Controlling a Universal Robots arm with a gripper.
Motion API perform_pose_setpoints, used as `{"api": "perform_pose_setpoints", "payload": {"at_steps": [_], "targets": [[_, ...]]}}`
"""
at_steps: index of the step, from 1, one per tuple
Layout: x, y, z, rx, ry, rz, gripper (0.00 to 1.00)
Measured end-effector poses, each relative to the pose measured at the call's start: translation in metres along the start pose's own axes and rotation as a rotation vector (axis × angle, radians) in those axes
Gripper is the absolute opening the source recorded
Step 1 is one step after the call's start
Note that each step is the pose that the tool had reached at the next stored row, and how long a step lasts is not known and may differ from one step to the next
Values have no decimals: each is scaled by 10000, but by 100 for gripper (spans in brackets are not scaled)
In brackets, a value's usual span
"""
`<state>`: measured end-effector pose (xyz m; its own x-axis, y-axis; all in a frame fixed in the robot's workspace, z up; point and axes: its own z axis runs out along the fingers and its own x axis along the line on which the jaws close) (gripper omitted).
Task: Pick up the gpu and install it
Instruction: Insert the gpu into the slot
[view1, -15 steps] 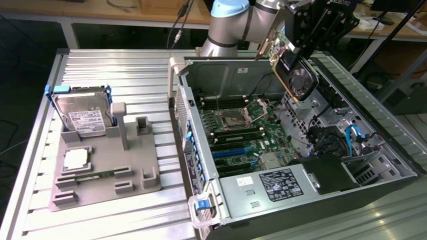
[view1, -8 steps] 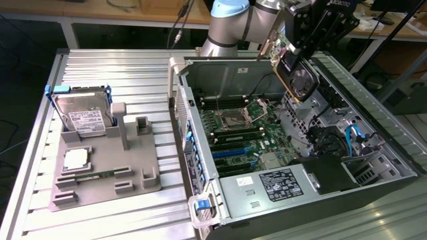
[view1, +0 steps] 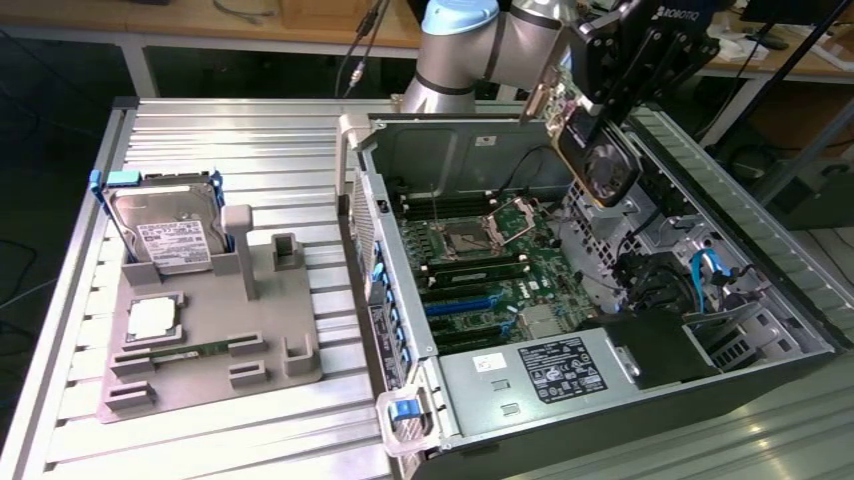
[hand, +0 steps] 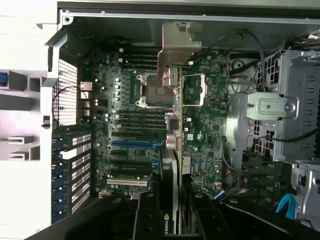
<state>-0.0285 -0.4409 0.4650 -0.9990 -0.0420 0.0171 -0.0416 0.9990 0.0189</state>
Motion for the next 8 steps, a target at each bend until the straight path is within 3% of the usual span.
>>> {"api": "perform_pose_setpoints", "payload": {"at_steps": [3,8], "targets": [[1,2,11,5,-183,-3,27],[0,3,11,7,-194,-22,27]]}}
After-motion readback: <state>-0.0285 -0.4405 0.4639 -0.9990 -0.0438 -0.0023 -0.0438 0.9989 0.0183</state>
